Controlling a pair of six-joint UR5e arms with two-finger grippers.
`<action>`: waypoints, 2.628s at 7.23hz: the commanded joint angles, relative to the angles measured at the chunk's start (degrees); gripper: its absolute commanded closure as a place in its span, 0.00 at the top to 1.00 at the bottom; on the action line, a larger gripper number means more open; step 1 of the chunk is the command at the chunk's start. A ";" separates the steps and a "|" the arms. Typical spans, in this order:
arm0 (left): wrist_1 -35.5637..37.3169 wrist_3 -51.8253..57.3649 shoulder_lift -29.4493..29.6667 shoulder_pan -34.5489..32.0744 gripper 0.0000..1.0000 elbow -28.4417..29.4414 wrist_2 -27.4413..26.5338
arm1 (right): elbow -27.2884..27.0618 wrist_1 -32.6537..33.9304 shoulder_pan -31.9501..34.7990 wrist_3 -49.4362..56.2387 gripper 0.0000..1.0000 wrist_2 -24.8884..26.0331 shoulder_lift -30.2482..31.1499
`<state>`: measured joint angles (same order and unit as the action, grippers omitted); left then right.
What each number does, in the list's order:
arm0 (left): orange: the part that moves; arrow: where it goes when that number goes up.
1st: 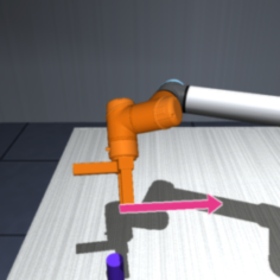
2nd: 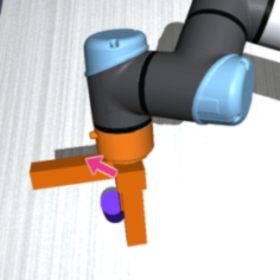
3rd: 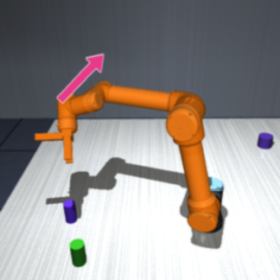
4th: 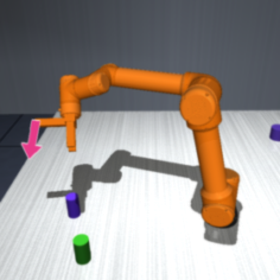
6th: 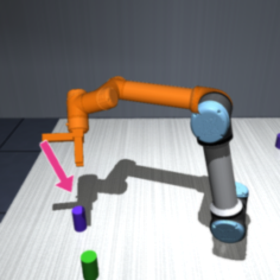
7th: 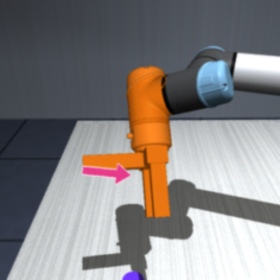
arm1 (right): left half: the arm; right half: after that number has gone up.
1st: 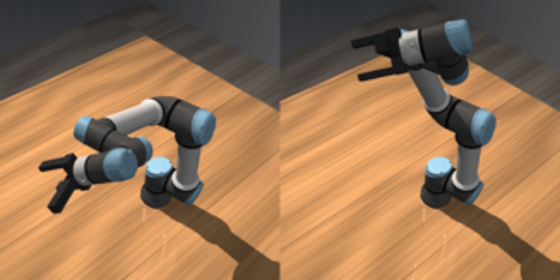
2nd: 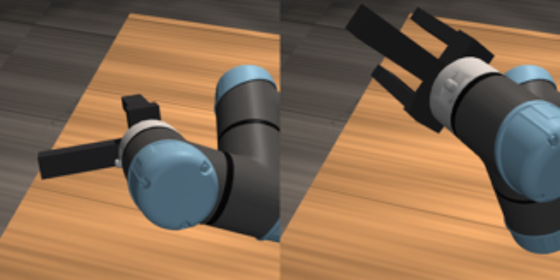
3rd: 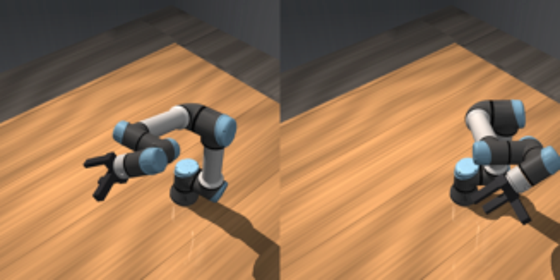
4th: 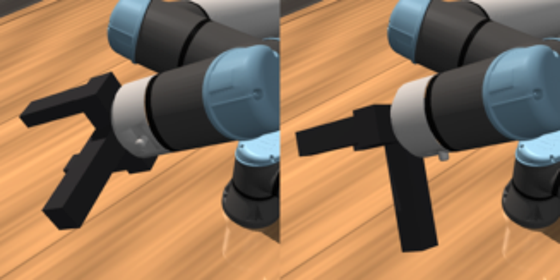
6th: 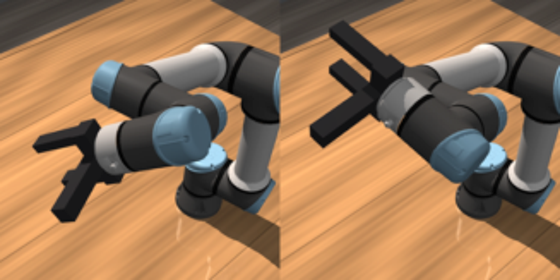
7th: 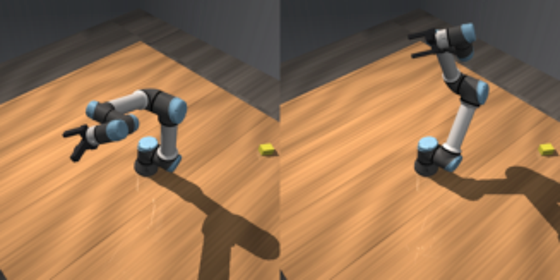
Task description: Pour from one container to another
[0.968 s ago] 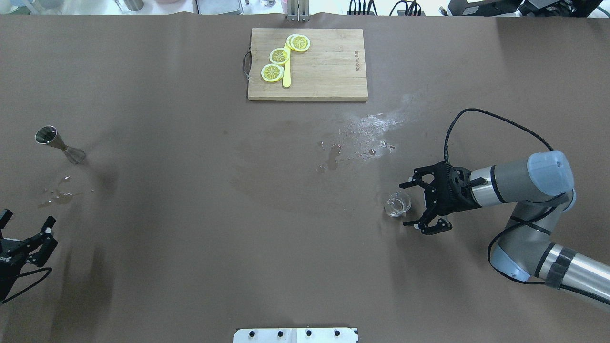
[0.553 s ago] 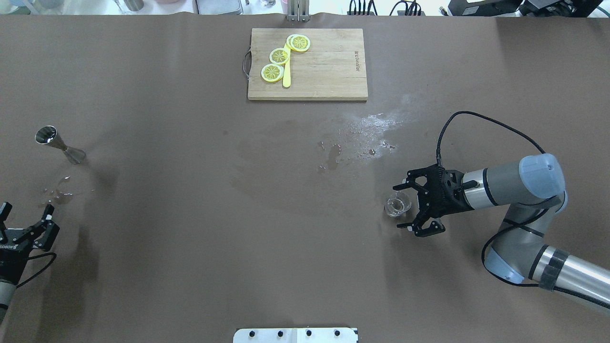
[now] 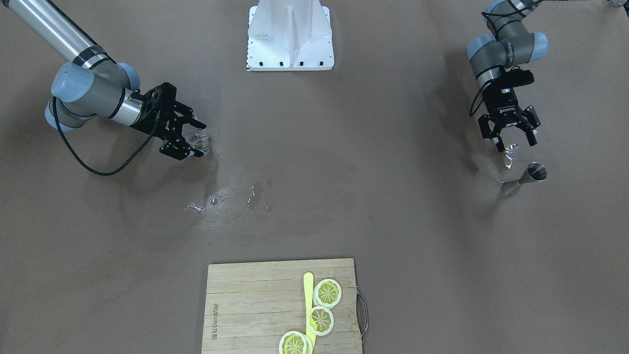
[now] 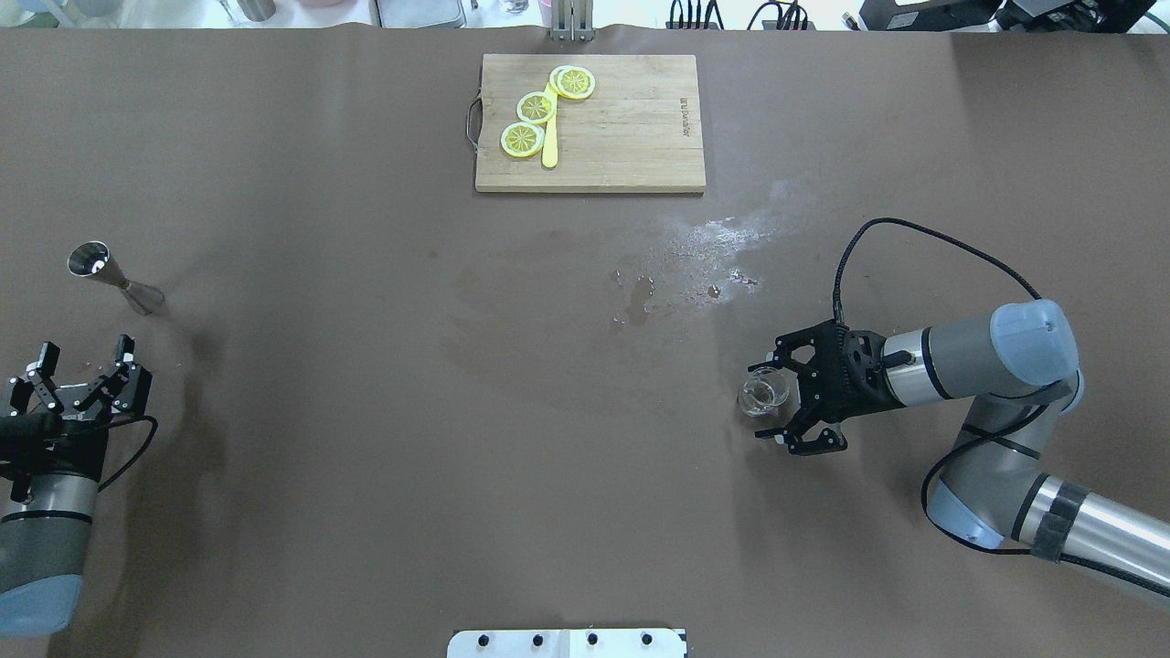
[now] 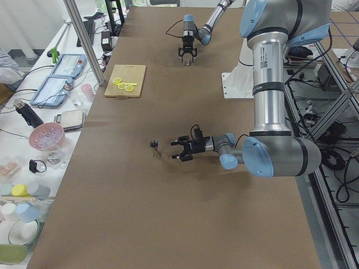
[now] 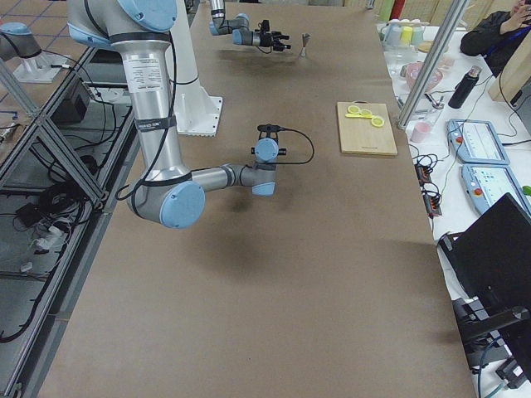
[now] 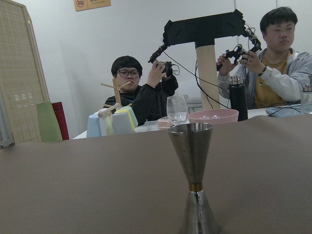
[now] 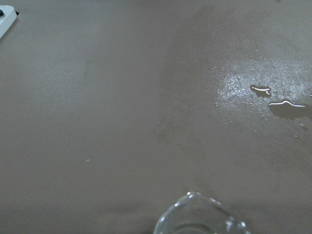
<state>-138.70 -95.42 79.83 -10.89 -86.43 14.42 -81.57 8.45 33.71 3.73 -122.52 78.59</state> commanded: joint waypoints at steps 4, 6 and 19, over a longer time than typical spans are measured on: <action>2.53 0.06 9.03 -8.26 0.86 6.71 4.72 | 0.36 0.60 2.14 0.31 0.00 -0.44 -0.01; 3.96 0.06 10.08 -9.49 0.76 7.59 7.10 | -0.08 0.95 6.69 0.49 0.00 -3.76 -0.19; 3.26 42.28 36.50 -13.37 0.00 -4.81 16.67 | -9.51 26.53 27.10 5.32 0.00 -21.53 -10.12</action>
<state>-135.42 -60.46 110.25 -23.65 -91.55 28.32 -85.88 27.19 59.85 9.67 -142.73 69.02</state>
